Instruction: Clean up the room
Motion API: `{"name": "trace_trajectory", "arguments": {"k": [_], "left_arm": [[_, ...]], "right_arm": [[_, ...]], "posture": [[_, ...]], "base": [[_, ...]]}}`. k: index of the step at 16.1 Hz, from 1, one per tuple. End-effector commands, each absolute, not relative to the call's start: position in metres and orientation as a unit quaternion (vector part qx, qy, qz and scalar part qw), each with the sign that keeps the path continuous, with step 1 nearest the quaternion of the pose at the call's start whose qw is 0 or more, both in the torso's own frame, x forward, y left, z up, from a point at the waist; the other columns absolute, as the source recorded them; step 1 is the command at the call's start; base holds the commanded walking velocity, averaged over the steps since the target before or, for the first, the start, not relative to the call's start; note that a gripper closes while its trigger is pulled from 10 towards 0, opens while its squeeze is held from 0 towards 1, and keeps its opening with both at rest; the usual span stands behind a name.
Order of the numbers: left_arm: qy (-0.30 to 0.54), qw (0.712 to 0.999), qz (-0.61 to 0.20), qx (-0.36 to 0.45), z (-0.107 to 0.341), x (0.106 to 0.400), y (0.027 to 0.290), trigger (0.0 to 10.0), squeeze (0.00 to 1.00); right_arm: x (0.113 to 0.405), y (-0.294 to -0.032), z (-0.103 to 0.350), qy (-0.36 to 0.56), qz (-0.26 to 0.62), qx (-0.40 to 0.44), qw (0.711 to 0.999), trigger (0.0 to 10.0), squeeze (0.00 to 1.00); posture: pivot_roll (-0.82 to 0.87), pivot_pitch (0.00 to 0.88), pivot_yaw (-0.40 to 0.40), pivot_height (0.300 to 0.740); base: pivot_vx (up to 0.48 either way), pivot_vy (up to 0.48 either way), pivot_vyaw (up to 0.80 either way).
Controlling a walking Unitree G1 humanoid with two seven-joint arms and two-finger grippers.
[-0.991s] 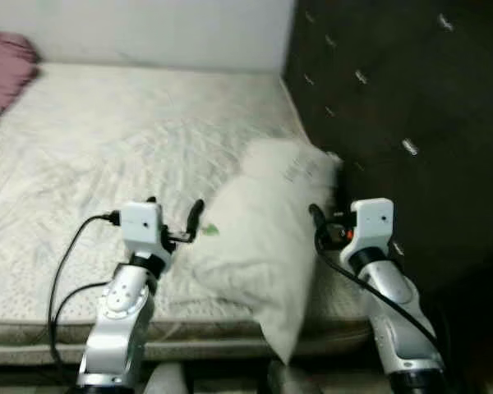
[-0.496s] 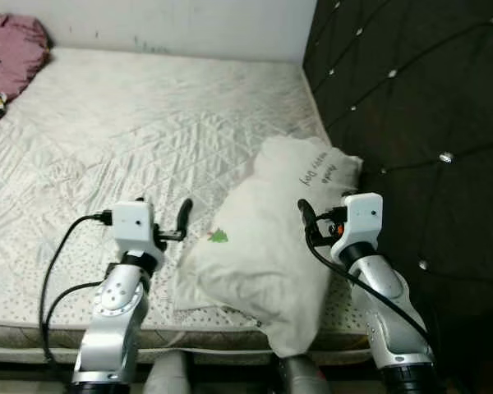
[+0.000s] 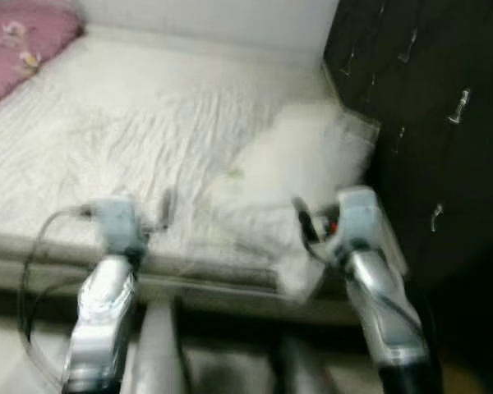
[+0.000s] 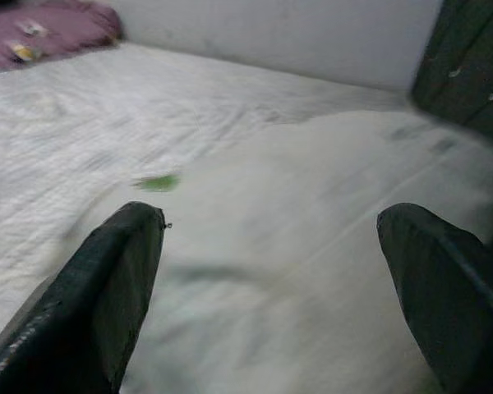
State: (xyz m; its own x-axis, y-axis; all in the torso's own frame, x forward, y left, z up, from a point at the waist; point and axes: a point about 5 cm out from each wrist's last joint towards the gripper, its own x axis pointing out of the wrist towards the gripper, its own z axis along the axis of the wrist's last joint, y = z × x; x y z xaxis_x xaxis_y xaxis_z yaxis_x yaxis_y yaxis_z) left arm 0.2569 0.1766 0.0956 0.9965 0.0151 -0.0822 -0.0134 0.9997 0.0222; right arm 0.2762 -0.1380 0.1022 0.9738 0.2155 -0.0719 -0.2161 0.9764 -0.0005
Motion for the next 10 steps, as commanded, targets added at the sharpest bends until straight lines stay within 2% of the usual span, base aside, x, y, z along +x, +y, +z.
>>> {"name": "trace_trajectory", "arguments": {"k": [1, 6, 10], "left_arm": [[0.029, 0.999, 0.003, 0.017, 0.1025, 0.2602, 0.1746, 10.0, 0.00], [0.025, 1.000, -0.004, 0.013, 0.1028, 0.2593, 0.1754, 10.0, 0.00], [0.024, 1.000, -0.010, 0.010, 0.1032, 0.2595, 0.1739, 10.0, 0.00]], "right_arm": [[0.2758, -0.1384, 0.0998, 0.044, 0.112, -0.008, 0.993, 10.0, 0.00], [0.2768, -0.1371, 0.0996, 0.045, 0.117, -0.010, 0.992, 10.0, 0.00], [0.2769, -0.1373, 0.0997, 0.043, 0.116, -0.010, 0.992, 10.0, 0.00]], "posture": [[-0.03, 0.000, -0.079, 0.591], [-0.02, 0.000, -0.081, 0.591], [-0.02, 0.000, -0.081, 0.591]], "base": [[0.000, 0.000, 0.00], [0.000, 0.000, 0.00], [0.270, 0.000, 0.00]]}}
